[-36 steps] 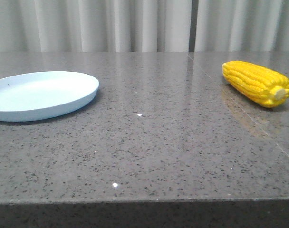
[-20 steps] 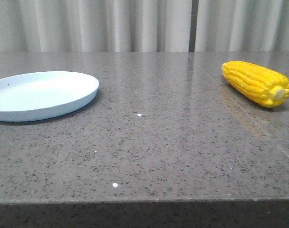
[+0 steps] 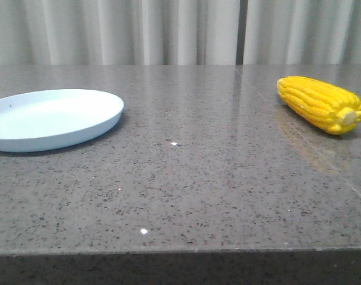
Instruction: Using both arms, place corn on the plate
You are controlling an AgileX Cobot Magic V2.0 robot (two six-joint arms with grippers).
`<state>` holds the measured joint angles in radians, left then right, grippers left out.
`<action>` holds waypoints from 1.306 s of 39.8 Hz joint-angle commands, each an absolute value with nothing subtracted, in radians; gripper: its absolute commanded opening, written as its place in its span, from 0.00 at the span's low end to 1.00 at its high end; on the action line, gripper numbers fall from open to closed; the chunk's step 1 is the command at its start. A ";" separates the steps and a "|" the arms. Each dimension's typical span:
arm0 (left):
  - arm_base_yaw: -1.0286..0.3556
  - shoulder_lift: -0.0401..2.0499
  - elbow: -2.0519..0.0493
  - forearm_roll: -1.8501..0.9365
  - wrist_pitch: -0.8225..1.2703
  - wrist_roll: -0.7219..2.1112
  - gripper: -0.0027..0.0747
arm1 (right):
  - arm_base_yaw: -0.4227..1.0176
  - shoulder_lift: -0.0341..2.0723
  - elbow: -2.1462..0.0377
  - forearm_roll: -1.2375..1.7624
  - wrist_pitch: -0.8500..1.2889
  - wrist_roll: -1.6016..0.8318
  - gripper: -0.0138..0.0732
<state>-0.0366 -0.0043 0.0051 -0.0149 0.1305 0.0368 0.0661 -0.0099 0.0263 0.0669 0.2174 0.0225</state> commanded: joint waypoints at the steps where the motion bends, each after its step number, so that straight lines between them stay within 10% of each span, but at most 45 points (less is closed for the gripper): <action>1: -0.036 -0.025 0.009 -0.024 0.043 0.027 0.01 | 0.061 -0.027 0.022 0.060 0.130 0.014 0.02; 39: -0.032 0.366 -0.510 0.053 0.197 0.027 0.01 | 0.061 0.427 -0.544 0.060 0.237 0.014 0.07; 52: -0.032 0.366 -0.510 0.049 0.197 0.027 0.86 | 0.061 0.427 -0.544 0.060 0.243 0.014 0.86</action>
